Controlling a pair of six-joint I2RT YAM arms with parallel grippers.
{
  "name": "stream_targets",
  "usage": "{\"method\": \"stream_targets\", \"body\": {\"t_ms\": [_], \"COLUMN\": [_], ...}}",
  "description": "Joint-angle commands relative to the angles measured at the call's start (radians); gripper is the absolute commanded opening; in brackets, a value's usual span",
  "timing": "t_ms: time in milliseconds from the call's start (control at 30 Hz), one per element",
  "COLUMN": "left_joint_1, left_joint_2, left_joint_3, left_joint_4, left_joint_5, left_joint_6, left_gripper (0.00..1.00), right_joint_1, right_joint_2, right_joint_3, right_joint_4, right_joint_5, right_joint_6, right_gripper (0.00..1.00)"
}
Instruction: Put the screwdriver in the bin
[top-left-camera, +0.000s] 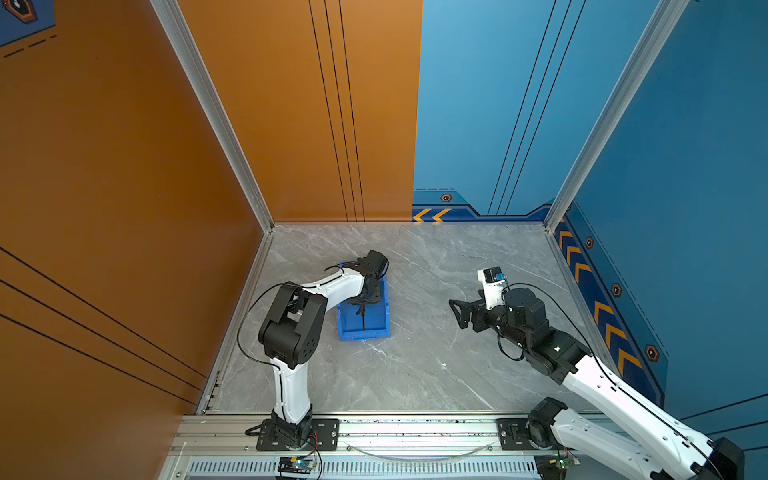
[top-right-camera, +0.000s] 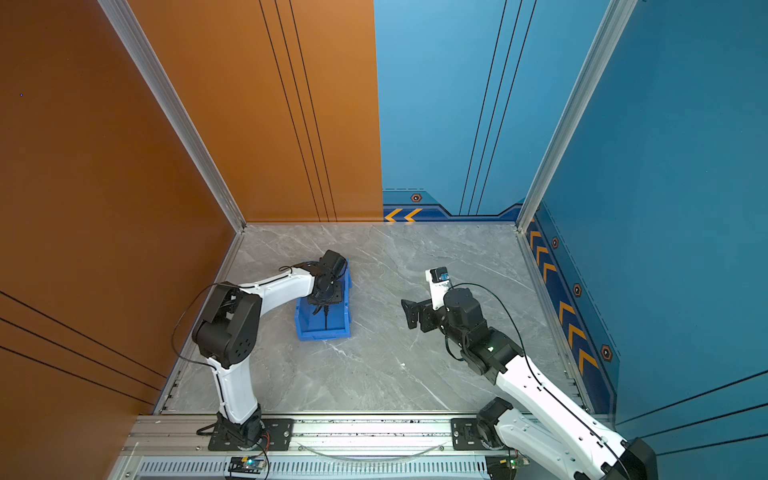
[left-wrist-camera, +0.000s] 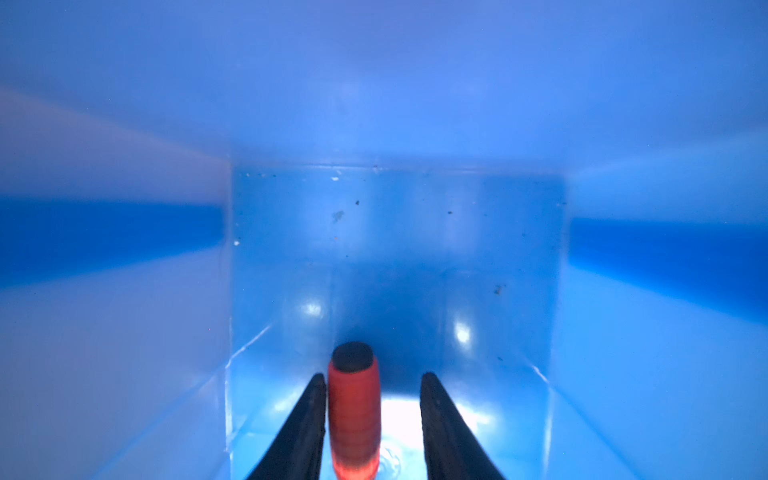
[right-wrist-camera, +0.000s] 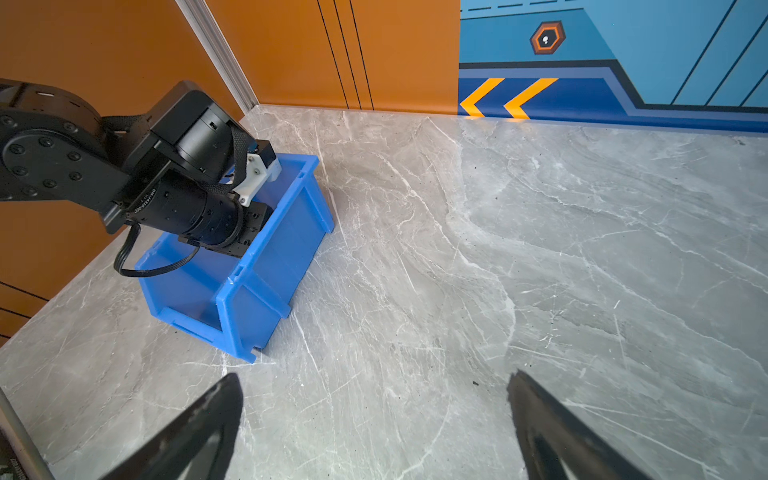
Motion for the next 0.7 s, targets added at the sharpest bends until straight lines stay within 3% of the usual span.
{"method": "stream_targets", "body": {"t_ms": [0,300,433,533,667], "left_joint_1": [-0.021,-0.109,-0.152,-0.167,-0.163], "left_joint_2": [-0.084,-0.283,-0.415,-0.539,-0.706], "left_joint_3": [0.039,0.034,-0.026,-0.110,-0.220], "left_joint_4": [-0.062,-0.175,-0.211,-0.210,-0.209], "left_joint_5": [-0.025,-0.113,-0.136,-0.138,-0.139], "left_joint_6": [0.011,-0.040,-0.055,-0.053,-0.018], "left_gripper": [0.41,0.54,0.74,0.99,0.98], "right_joint_1": [-0.002,-0.011,-0.029,-0.054,-0.124], "right_joint_2": [-0.037,-0.138,-0.189,-0.223,-0.234], "right_joint_3": [0.006,-0.026,-0.051,-0.069,-0.067], "right_joint_4": [-0.035,-0.092,-0.109,-0.126,-0.153], "right_joint_5": [0.032,0.047,0.052,0.071,0.019], "right_joint_6": [-0.005,0.031,0.064,0.085,0.105], "right_gripper": [1.00,1.00,1.00,1.00,1.00]}}
